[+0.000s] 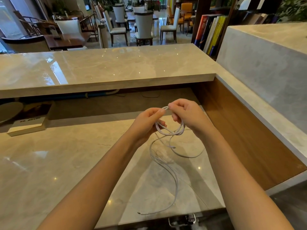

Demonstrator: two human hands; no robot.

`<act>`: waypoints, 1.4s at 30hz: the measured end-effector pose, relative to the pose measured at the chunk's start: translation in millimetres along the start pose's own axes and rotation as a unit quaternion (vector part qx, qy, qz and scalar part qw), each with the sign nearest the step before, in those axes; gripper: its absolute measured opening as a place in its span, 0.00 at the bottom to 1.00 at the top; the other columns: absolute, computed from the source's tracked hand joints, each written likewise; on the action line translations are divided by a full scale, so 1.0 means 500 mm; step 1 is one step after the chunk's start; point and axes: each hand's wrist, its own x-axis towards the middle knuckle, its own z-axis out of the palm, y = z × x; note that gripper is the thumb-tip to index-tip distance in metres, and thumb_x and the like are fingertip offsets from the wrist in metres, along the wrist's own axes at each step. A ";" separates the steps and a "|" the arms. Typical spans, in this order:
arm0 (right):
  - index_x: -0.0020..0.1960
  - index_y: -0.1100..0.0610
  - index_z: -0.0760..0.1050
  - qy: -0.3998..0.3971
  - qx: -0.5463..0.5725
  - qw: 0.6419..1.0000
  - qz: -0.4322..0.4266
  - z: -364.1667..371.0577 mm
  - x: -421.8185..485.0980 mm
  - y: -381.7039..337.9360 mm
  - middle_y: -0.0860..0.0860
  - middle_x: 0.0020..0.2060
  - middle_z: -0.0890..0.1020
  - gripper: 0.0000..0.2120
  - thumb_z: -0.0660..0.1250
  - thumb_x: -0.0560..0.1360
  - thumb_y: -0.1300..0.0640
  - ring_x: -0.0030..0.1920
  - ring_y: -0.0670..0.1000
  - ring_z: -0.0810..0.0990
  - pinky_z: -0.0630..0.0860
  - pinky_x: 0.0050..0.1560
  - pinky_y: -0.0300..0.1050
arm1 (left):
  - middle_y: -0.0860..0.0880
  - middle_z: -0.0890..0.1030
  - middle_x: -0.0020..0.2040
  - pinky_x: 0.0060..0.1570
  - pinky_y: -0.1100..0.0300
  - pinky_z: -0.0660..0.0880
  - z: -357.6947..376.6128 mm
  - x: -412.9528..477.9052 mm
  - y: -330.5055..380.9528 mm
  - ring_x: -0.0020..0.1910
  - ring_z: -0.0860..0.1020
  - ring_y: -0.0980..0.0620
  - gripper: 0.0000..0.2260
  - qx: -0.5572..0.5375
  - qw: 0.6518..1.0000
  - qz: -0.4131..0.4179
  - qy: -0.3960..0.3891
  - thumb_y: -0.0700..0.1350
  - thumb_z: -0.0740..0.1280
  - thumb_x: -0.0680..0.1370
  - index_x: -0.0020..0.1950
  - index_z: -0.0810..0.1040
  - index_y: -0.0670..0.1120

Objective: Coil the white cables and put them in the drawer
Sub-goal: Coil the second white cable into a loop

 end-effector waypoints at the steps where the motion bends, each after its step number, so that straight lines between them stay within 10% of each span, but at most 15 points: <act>1: 0.48 0.56 0.77 0.014 -0.011 1.000 -0.006 0.003 0.002 0.001 0.48 0.29 0.76 0.09 0.61 0.79 0.53 0.30 0.43 0.72 0.71 0.32 0.36 | 0.47 0.77 0.43 0.41 0.63 0.77 0.000 -0.001 0.000 0.38 0.77 0.54 0.14 0.017 1.000 0.010 0.000 0.45 0.66 0.77 0.61 0.73 0.44; 10: 0.48 0.53 0.73 0.100 -0.064 0.991 -0.054 0.053 -0.014 0.031 0.45 0.33 0.74 0.05 0.60 0.79 0.53 0.34 0.44 0.73 0.69 0.33 0.35 | 0.46 0.63 0.68 0.35 0.72 0.69 0.001 0.016 -0.033 0.50 0.74 0.52 0.29 0.229 0.951 0.084 0.191 0.41 0.72 0.71 0.69 0.64 0.51; 16: 0.49 0.54 0.75 0.081 -0.096 0.991 -0.048 0.069 -0.017 0.057 0.43 0.35 0.75 0.07 0.60 0.79 0.53 0.36 0.45 0.74 0.73 0.37 0.41 | 0.44 0.56 0.74 0.30 0.70 0.71 -0.001 0.022 -0.026 0.49 0.72 0.53 0.36 0.318 0.933 0.050 0.162 0.33 0.68 0.72 0.75 0.55 0.49; 23: 0.52 0.57 0.78 0.035 -0.147 0.982 -0.111 0.051 -0.012 0.061 0.47 0.34 0.77 0.10 0.60 0.79 0.53 0.36 0.47 0.74 0.70 0.35 0.43 | 0.44 0.73 0.67 0.51 0.55 0.79 -0.036 0.010 -0.012 0.48 0.83 0.48 0.38 0.070 0.997 0.010 -0.031 0.31 0.67 0.72 0.75 0.54 0.52; 31: 0.56 0.55 0.67 0.010 -0.041 0.999 -0.031 0.060 -0.006 0.074 0.49 0.55 0.77 0.11 0.63 0.77 0.53 0.55 0.48 0.76 0.73 0.48 0.37 | 0.43 0.80 0.54 0.32 0.62 0.76 -0.031 -0.007 -0.007 0.30 0.79 0.50 0.31 -0.063 0.996 0.039 -0.042 0.24 0.57 0.72 0.71 0.60 0.48; 37: 0.69 0.45 0.67 -0.206 0.023 0.978 0.023 0.043 -0.018 0.081 0.44 0.65 0.72 0.18 0.56 0.80 0.48 0.64 0.43 0.70 0.67 0.63 0.41 | 0.36 0.76 0.57 0.26 0.63 0.71 -0.044 -0.008 -0.023 0.24 0.70 0.53 0.31 -0.222 0.969 0.009 -0.108 0.22 0.53 0.65 0.65 0.69 0.43; 42: 0.58 0.54 0.78 -0.109 -0.034 0.993 -0.025 0.051 -0.014 0.074 0.51 0.49 0.82 0.12 0.60 0.79 0.54 0.49 0.46 0.80 0.76 0.52 0.45 | 0.39 0.75 0.60 0.30 0.62 0.75 -0.045 -0.009 -0.019 0.30 0.76 0.52 0.28 -0.168 0.982 -0.008 -0.084 0.23 0.54 0.70 0.64 0.70 0.45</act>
